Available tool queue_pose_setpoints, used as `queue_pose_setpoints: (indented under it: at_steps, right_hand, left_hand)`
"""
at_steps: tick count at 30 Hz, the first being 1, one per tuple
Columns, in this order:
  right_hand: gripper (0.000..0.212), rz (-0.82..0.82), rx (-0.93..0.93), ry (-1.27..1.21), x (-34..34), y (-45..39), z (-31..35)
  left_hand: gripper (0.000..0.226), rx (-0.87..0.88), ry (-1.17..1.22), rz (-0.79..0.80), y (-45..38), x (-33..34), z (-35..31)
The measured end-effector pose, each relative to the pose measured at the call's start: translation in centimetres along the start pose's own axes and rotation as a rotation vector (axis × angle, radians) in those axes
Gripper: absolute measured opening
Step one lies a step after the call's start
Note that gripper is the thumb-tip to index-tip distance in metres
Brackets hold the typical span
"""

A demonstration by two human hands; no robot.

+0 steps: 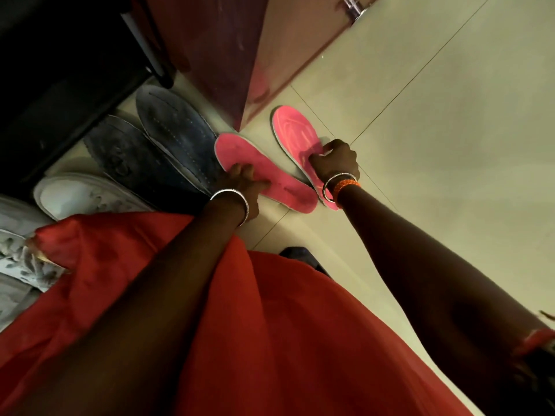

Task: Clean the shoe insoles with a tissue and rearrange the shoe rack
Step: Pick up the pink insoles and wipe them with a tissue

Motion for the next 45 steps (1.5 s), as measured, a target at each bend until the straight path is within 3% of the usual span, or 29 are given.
queue_pose_setpoints:
  at_steps: [7,12,16,20,24,30,33,36,40,43,45]
  right_hand:
    - [0.027,0.003,-0.027,0.011,-1.7,0.5,0.7]
    - [0.014,0.076,-0.15,-0.052,-7.5,4.7,3.0]
    - [0.015,0.118,-0.251,-0.136,-13.1,11.7,5.6]
    - [0.016,0.143,-0.357,-0.246,-18.4,17.5,7.7]
    - [0.025,0.079,-0.339,-0.499,-24.8,22.0,9.6]
    - [0.032,0.085,-0.506,-0.775,-31.3,29.8,14.8]
    - [0.027,0.208,-0.585,-0.893,-32.6,34.6,17.5]
    - [0.025,0.341,-0.667,-0.971,-32.4,38.9,20.5]
    - [0.024,0.508,-0.728,-1.043,-30.3,43.9,23.9]
    - [0.022,0.612,-0.79,-0.971,-27.0,47.6,25.6]
    - [0.02,0.615,-0.811,-0.904,-25.1,48.9,26.4]
  left_hand:
    - [0.053,-0.082,0.124,-0.059,2.0,-0.9,-1.1]
    - [0.054,-0.096,0.132,-0.001,6.5,-9.4,-1.1]
    - [0.031,-0.144,0.131,-0.1,14.4,-20.1,-1.5]
    - [0.033,-0.257,0.172,-0.23,22.4,-27.5,-4.2]
    - [0.035,-0.211,0.258,-0.457,29.3,-31.7,-9.5]
    - [0.025,-0.203,0.642,-0.827,35.9,-33.3,-11.6]
    - [0.023,-0.262,0.957,-0.954,38.9,-33.1,-10.7]
    - [0.019,-0.314,1.317,-0.972,42.2,-32.5,-9.8]
    - [0.018,-0.175,1.747,-1.127,46.5,-31.3,-9.6]
    - [0.021,0.021,2.013,-1.316,48.7,-30.1,-8.7]
    - [0.023,0.159,2.158,-1.345,49.4,-30.1,-8.3]
Point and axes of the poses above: each hand's wrist, its own y-axis away from the middle knuckle, its own x-axis out of the palm, z = x × y, the point moved 4 cm from there along -y, towards the middle knuckle, and after that the axes turned 1 degree about z, right-handed, at the moved point
